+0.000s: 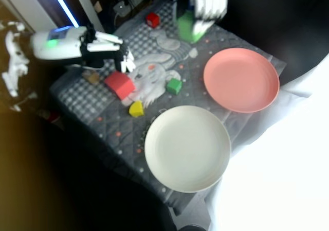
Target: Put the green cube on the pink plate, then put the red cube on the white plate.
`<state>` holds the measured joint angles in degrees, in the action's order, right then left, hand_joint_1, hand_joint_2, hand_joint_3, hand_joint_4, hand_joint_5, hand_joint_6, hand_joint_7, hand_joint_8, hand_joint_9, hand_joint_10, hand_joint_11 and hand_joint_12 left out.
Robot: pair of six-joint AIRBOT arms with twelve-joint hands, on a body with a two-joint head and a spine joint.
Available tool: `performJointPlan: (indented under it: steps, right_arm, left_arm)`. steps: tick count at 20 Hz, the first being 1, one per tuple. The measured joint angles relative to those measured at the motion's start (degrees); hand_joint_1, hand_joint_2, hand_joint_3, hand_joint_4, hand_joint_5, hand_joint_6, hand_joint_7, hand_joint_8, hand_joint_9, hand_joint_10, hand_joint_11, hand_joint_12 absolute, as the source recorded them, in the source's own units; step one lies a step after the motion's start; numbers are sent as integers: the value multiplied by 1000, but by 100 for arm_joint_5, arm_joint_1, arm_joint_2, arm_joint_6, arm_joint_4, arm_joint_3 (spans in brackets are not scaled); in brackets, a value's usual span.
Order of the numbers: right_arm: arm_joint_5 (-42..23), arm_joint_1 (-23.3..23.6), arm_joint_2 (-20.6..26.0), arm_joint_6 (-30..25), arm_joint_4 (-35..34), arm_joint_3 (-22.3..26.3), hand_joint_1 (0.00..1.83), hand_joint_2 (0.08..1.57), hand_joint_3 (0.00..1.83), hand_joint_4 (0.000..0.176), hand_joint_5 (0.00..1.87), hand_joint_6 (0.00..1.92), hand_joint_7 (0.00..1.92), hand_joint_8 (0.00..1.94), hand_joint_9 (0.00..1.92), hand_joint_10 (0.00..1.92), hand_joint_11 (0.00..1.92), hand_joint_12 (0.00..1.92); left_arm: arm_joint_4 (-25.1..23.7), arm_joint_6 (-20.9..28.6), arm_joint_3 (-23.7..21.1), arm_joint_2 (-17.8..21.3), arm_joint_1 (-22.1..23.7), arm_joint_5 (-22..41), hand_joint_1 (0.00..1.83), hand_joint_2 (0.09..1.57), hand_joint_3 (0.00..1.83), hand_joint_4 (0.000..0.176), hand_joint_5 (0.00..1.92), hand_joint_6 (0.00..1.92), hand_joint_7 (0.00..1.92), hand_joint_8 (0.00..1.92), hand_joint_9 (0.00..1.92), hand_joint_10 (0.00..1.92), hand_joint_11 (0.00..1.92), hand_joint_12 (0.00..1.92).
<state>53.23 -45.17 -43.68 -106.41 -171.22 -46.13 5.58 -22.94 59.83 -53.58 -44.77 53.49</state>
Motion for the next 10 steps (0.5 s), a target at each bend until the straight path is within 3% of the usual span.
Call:
performJointPlan:
  steps: [1,2,3,4,6,8,10]
  right_arm:
    - [-7,0,-11,-2,2,-15,704,792,322,0,323,704,516,421,264,910,0,1657]
    - [-7,0,-15,-2,4,-22,687,792,322,0,342,693,529,424,275,916,0,1681]
    - [-7,0,-15,-2,7,-22,653,796,323,0,347,687,534,425,285,921,0,1686]
    - [-9,0,-17,-2,0,-24,634,803,325,0,346,678,526,433,280,928,0,1671]
    - [-4,4,-61,-2,-2,-46,636,812,302,0,353,649,520,449,280,926,0,1672]
    - [-7,4,-98,-4,17,-44,658,807,291,0,357,644,522,457,286,931,0,1677]
    - [-2,4,-103,-4,4,-59,723,816,275,0,337,712,495,550,262,991,0,1677]
  left_arm:
    - [13,2,61,0,111,-74,1200,1251,0,0,697,1199,787,1540,717,1567,594,1890]
    - [50,2,140,0,225,-98,1203,1250,0,0,699,1183,795,1552,761,1616,694,1915]
    - [85,2,229,-2,304,-114,1172,1241,0,0,690,1304,822,1397,690,1348,538,1772]
    - [238,0,439,-79,474,-190,1199,1239,1,0,741,1127,793,1548,809,1630,737,1871]
    - [365,2,636,-190,616,-382,1210,1230,0,0,757,1090,810,1542,806,1661,765,1911]
    - [376,0,914,-369,839,-748,1201,1208,0,0,773,1141,861,1395,783,1475,694,1829]
    - [365,0,1126,-505,1082,-1071,1217,1217,2,0,786,1044,823,1530,837,1708,815,1911]
